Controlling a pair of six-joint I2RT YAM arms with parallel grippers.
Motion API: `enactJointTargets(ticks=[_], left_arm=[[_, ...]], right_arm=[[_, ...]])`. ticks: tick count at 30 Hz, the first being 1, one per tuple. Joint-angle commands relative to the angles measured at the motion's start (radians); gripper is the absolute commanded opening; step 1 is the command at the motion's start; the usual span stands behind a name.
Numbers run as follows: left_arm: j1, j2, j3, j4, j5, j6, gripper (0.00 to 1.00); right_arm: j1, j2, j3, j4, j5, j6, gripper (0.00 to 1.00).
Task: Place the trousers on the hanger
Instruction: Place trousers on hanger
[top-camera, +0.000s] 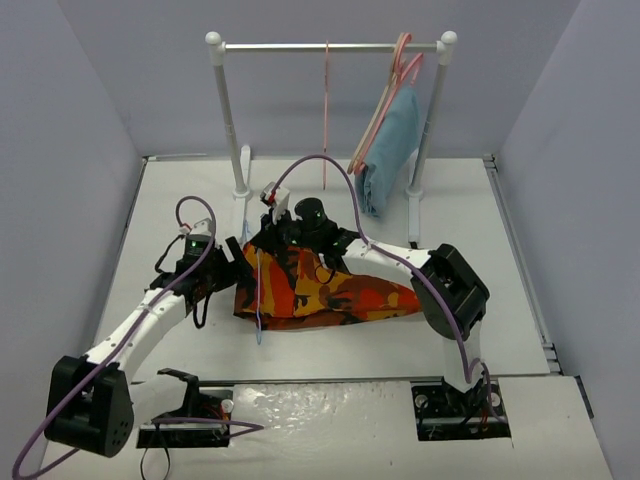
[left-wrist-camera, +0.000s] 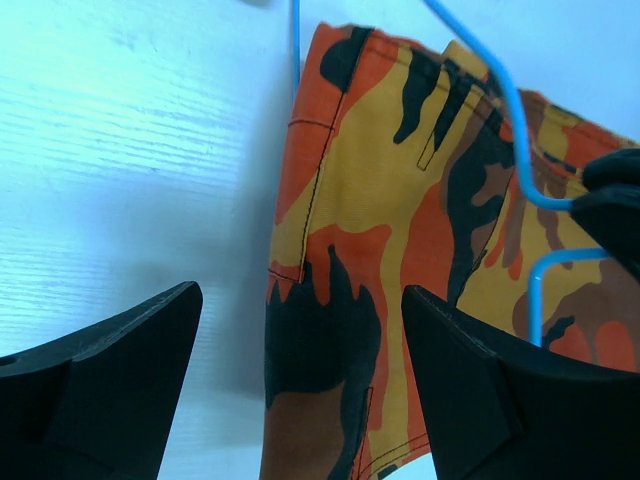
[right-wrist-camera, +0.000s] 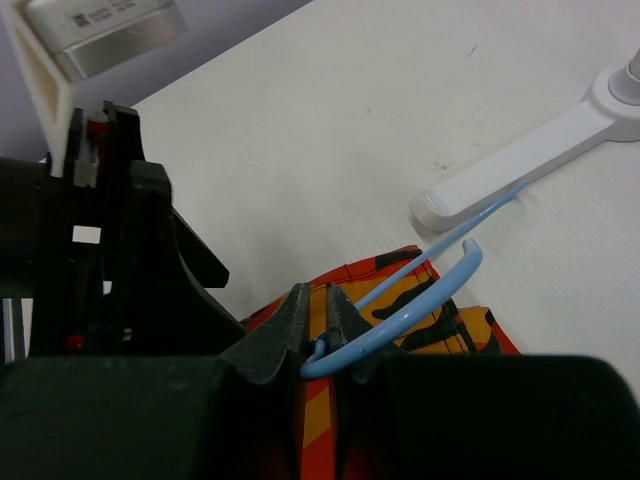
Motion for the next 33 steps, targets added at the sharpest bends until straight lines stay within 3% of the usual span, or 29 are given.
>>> enactJointTargets(ticks=[1, 6, 14, 18, 19, 21, 22, 33], left_arm=[[0.029, 0.053, 0.072, 0.036, 0.089, 0.004, 0.78], [0.059, 0.167, 0.089, 0.076, 0.177, 0.022, 0.75], [0.06, 0.203, 0.08, 0.152, 0.252, 0.001, 0.54], [0.059, 0.204, 0.085, 0.161, 0.274, 0.001, 0.36], [0.059, 0.199, 0.085, 0.161, 0.275, 0.005, 0.29], [0.059, 0.179, 0.088, 0.156, 0.276, 0.014, 0.04], [0.059, 0.168, 0.091, 0.15, 0.277, 0.018, 0.0], [0.059, -0.053, 0.25, -0.071, 0.216, 0.073, 0.0]], right_arm=[[0.011, -0.086, 0.001, 0.063, 0.004, -0.006, 0.0], [0.012, -0.096, -0.01, 0.065, 0.013, -0.006, 0.0], [0.013, -0.108, -0.027, 0.072, 0.033, -0.002, 0.0], [0.015, -0.112, -0.037, 0.074, 0.042, 0.0, 0.0], [0.016, -0.114, -0.039, 0.075, 0.046, 0.001, 0.0], [0.016, -0.119, -0.046, 0.079, 0.056, 0.004, 0.0], [0.016, -0.123, -0.049, 0.08, 0.061, 0.006, 0.0], [0.015, -0.26, -0.166, 0.038, 0.192, 0.047, 0.0]])
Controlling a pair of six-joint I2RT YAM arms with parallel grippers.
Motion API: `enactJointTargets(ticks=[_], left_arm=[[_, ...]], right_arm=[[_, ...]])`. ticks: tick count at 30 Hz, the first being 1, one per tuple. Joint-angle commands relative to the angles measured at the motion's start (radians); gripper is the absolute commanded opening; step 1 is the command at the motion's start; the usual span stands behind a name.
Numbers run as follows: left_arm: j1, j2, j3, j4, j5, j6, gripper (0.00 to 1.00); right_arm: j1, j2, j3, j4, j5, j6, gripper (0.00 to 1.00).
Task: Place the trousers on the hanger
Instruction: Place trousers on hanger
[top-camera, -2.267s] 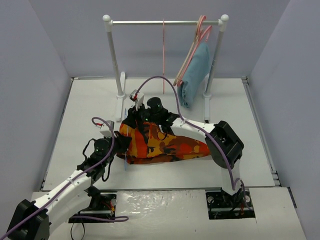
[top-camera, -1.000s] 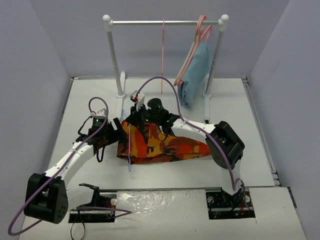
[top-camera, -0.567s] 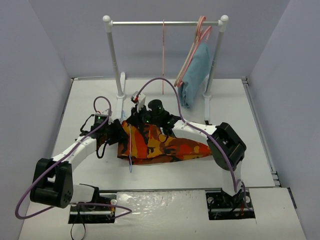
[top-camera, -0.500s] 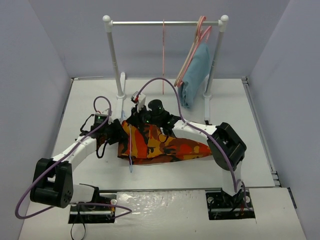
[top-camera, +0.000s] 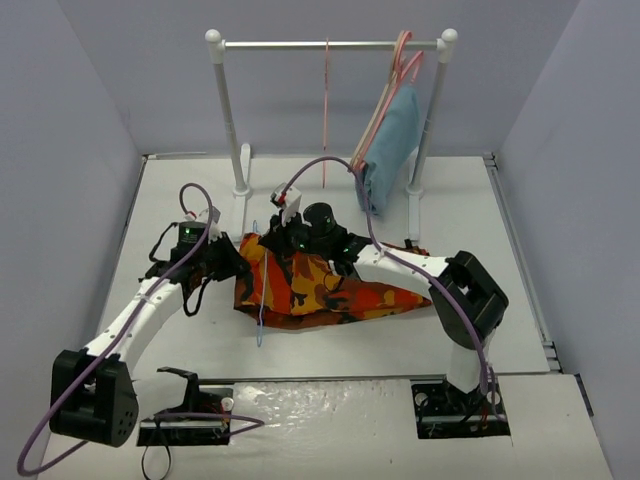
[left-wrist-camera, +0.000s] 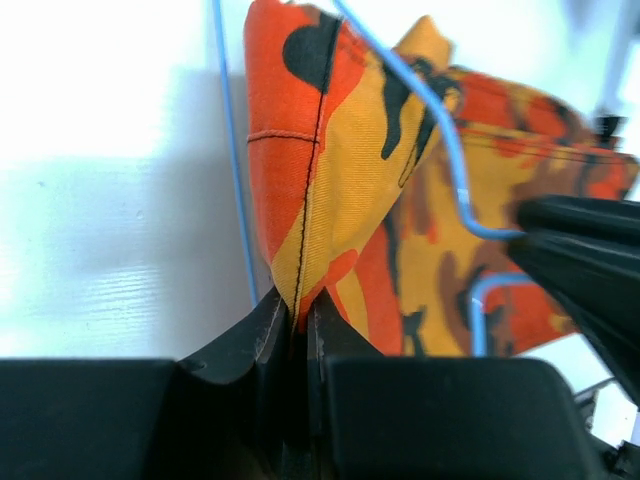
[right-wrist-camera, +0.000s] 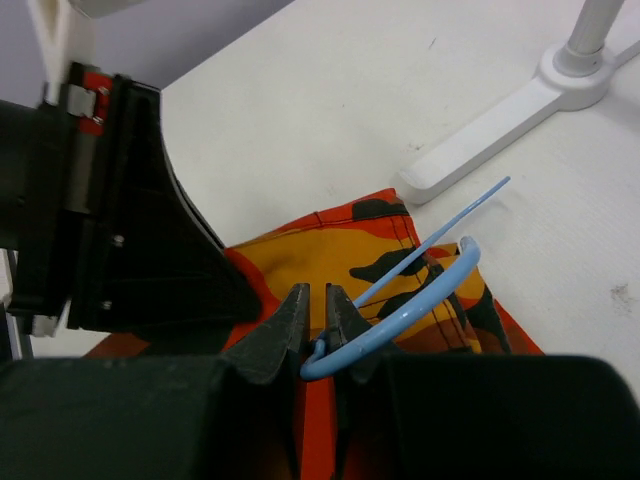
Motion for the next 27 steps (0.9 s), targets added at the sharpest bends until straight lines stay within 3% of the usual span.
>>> enactJointTargets(ticks=[1, 12, 17, 27], left_arm=[[0.005, -0.103, 0.162, -0.047, -0.037, 0.038, 0.0], [0.004, -0.046, 0.455, -0.196, 0.02, 0.04, 0.0], [0.001, -0.048, 0.494, -0.181, 0.064, 0.0, 0.0], [0.005, -0.072, 0.538, -0.266, -0.014, 0.061, 0.0]], right_arm=[[0.001, -0.125, -0.045, 0.034, 0.069, 0.009, 0.0], [-0.014, -0.123, -0.116, 0.05, -0.023, -0.008, 0.0], [-0.014, -0.092, -0.113, 0.098, -0.004, 0.016, 0.0], [-0.033, -0.1, -0.118, 0.055, -0.026, -0.031, 0.0]])
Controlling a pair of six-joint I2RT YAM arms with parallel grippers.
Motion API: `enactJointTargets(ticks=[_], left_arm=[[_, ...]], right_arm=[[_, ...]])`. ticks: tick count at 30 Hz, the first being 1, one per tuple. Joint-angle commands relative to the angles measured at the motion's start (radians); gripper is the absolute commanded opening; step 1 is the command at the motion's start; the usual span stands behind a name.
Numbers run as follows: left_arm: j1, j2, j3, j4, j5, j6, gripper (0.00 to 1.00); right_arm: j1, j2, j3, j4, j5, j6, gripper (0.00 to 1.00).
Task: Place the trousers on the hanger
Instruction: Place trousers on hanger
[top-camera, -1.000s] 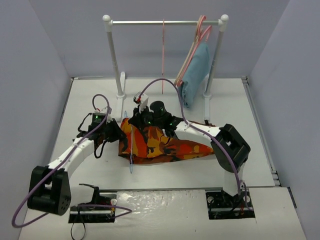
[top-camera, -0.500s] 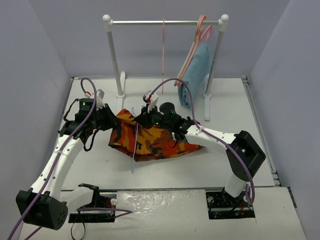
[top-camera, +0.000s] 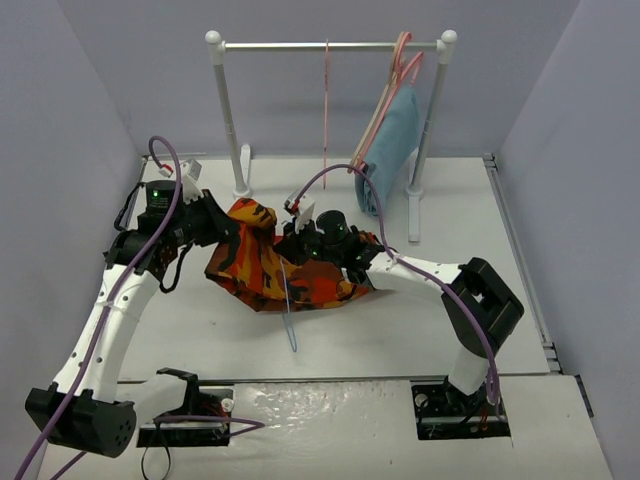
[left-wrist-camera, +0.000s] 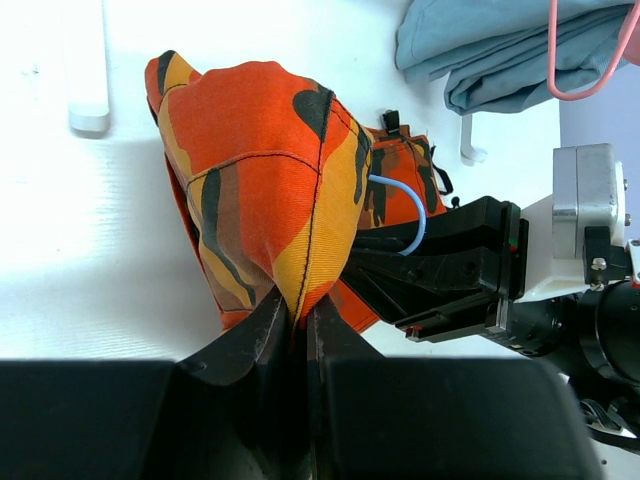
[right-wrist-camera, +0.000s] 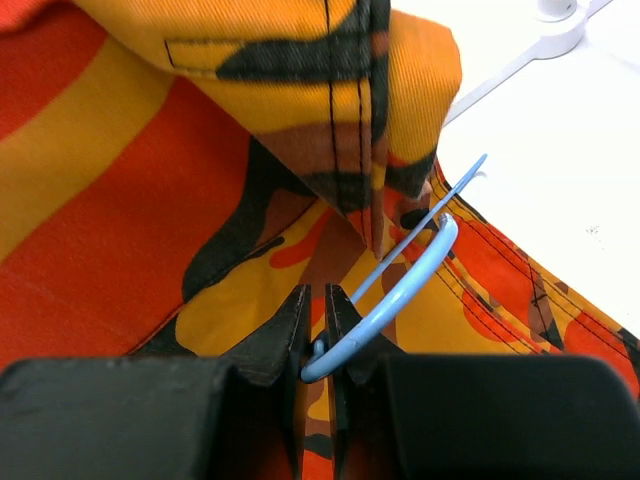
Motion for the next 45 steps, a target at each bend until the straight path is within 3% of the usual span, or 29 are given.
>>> enactJointTargets(ticks=[1, 6, 19, 31, 45], left_arm=[[0.006, -0.049, 0.064, 0.065, -0.03, 0.016, 0.0], [0.007, -0.092, -0.017, 0.067, -0.082, -0.025, 0.0], [0.006, -0.255, -0.453, 0.234, -0.168, -0.303, 0.0], [-0.003, -0.51, -0.595, 0.206, -0.44, -0.413, 0.0], [-0.002, -0.483, -0.678, 0.188, -0.434, -0.467, 0.03]], right_arm=[[-0.016, -0.033, 0.003, 0.043, -0.029, -0.024, 0.0], [-0.023, -0.052, -0.01, 0.035, 0.03, -0.027, 0.0], [-0.004, -0.072, -0.033, 0.08, 0.166, 0.019, 0.0], [0.091, -0.087, -0.028, 0.041, 0.376, 0.075, 0.0], [0.102, -0.113, 0.032, -0.047, 0.42, 0.152, 0.0]])
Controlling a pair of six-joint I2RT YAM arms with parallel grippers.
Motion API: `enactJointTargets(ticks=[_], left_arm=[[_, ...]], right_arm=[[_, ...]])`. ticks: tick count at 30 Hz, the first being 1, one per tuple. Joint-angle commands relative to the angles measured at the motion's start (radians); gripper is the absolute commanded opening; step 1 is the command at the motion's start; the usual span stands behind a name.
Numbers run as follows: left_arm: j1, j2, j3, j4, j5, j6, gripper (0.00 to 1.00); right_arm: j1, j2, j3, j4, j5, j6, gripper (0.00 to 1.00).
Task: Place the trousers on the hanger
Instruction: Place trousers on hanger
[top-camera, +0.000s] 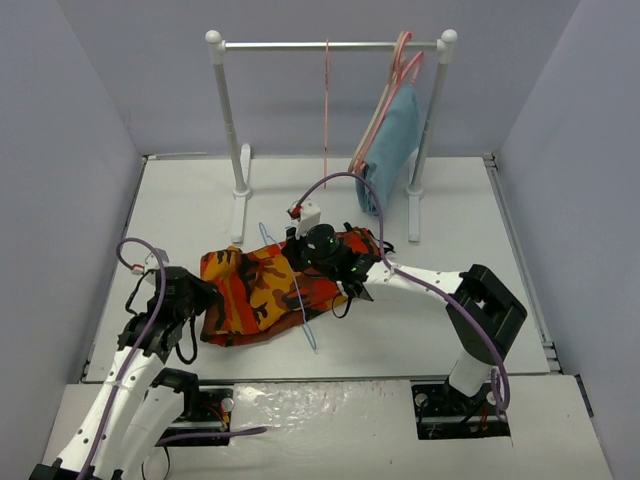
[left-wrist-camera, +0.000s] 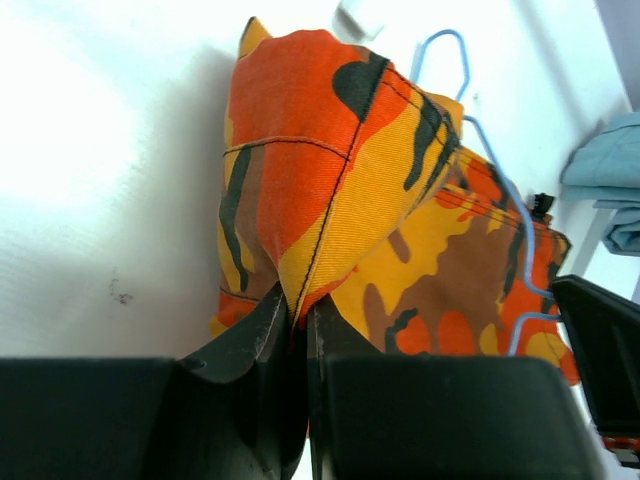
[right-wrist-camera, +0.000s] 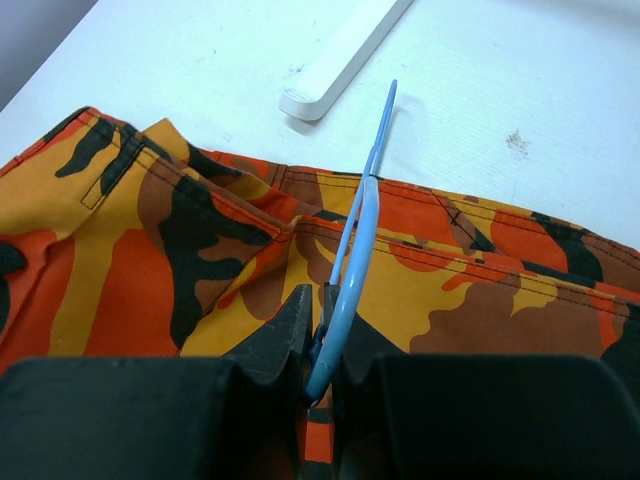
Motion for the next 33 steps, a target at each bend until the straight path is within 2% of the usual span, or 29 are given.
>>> enactJointTargets(ticks=[1, 4, 5, 7, 15, 19, 24, 33], left_arm=[[0.0, -0.017, 0.011, 0.037, -0.042, -0.045, 0.09], [0.001, -0.004, 0.03, -0.033, -0.086, -0.06, 0.27], [0.002, 0.007, 0.038, -0.053, -0.097, -0.06, 0.31], [0.008, 0.043, 0.056, -0.099, -0.112, -0.052, 0.36], [0.011, 0.167, 0.118, -0.075, -0.115, -0.01, 0.48], [0.013, 0.234, 0.189, -0.021, -0.089, 0.036, 0.63], [0.01, 0.375, 0.257, 0.081, -0.018, 0.066, 0.65], [-0.015, 0.62, 0.364, 0.265, 0.119, 0.092, 0.66]], right_arm=[[0.009, -0.078, 0.059, 0.043, 0.053, 0.019, 0.0], [0.011, -0.092, 0.063, 0.032, 0.051, 0.001, 0.0], [0.011, -0.096, 0.07, 0.022, 0.051, -0.005, 0.0], [0.011, -0.109, 0.104, -0.016, 0.052, -0.025, 0.0], [0.012, -0.16, 0.317, -0.21, 0.069, -0.07, 0.0], [0.012, -0.169, 0.421, -0.282, 0.057, -0.062, 0.0], [0.014, -0.157, 0.591, -0.355, 0.012, -0.054, 0.0], [0.014, -0.155, 0.743, -0.398, 0.051, -0.087, 0.0]])
